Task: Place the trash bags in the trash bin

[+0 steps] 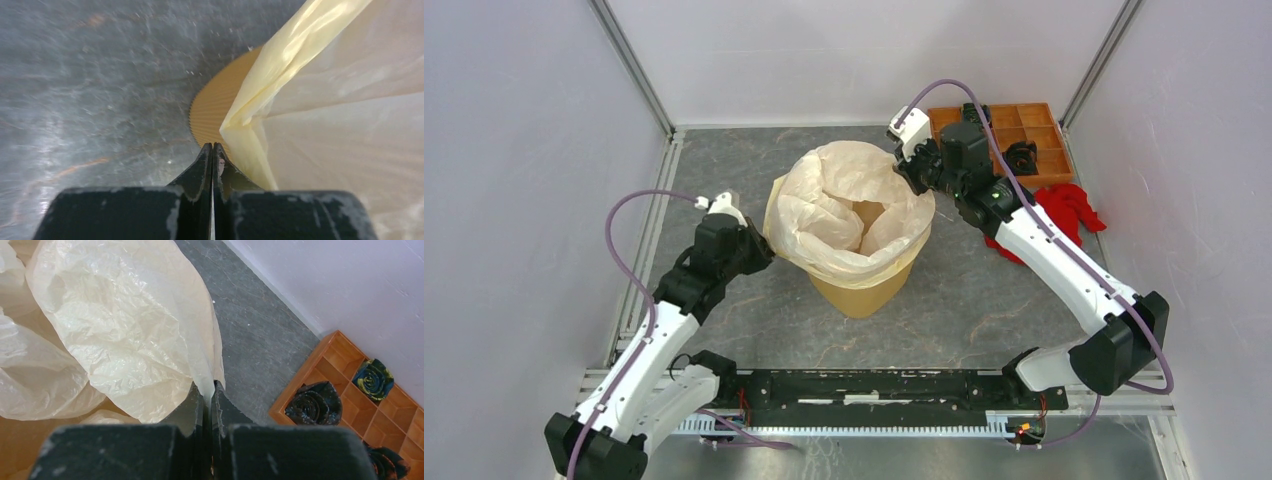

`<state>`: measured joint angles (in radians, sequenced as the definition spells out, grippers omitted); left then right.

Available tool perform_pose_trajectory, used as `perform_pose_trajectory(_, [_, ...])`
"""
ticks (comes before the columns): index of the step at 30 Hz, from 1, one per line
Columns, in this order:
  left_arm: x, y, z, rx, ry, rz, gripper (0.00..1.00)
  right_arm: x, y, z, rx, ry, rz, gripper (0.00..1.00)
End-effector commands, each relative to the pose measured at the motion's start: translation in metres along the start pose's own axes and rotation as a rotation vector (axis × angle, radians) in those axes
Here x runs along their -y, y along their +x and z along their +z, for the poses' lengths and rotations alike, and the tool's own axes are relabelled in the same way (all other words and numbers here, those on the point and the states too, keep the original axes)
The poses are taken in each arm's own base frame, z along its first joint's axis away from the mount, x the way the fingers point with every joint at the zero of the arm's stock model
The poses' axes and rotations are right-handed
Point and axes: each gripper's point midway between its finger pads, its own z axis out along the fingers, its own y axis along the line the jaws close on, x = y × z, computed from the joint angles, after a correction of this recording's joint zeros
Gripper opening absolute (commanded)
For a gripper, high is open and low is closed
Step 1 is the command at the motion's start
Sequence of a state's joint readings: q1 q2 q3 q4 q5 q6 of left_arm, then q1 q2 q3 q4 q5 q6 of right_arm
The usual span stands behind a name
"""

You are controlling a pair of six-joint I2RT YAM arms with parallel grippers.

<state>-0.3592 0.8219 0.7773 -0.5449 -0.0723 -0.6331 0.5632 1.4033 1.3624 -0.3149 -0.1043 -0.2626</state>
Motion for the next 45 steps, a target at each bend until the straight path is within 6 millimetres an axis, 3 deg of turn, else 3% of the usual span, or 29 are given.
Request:
perform_pose_trajectory(1, [0.034,0.009,0.012,-0.024,0.191,-0.133,0.02,-0.008,0.017,0.002,-0.034,-0.030,-0.007,0.01])
perform_pose_trajectory(6, [0.028,0.023,0.023,-0.066,0.177,-0.150,0.02,-0.011,0.019,0.002,-0.035,-0.043,0.003,0.01])
perform_pose_trajectory(10, [0.005,0.003,-0.006,0.043,0.067,-0.128,0.02,-0.010,0.018,-0.001,-0.035,-0.037,-0.001,0.01])
perform_pose_trajectory(13, [-0.004,-0.011,-0.033,0.116,0.034,-0.084,0.19,-0.010,0.018,-0.003,-0.032,-0.034,-0.006,0.01])
perform_pose_trajectory(18, [-0.017,-0.045,-0.063,0.200,-0.088,0.027,0.62,-0.011,0.018,-0.005,-0.024,-0.036,-0.009,0.01])
perform_pose_trajectory(21, [0.008,-0.057,-0.060,0.181,0.000,0.076,0.75,-0.011,0.015,-0.005,-0.021,-0.042,-0.009,0.01])
perform_pose_trajectory(25, [0.040,-0.060,-0.045,0.111,0.116,0.038,0.75,-0.013,0.013,-0.008,-0.014,-0.054,-0.011,0.01])
perform_pose_trajectory(30, [0.025,-0.055,-0.029,0.081,0.069,0.025,0.75,-0.014,0.017,-0.011,-0.017,-0.055,-0.027,0.01])
perform_pose_trajectory(35, [0.043,-0.043,-0.013,0.013,0.293,-0.044,0.79,-0.016,0.018,-0.011,-0.011,-0.063,-0.036,0.01])
perform_pose_trajectory(38, [0.042,-0.031,-0.002,-0.029,0.396,-0.117,0.78,-0.019,0.019,-0.009,-0.012,-0.078,-0.034,0.01])
perform_pose_trajectory(45, [0.027,-0.013,0.016,-0.071,0.435,-0.220,0.52,-0.022,0.019,-0.007,-0.007,-0.094,-0.023,0.01])
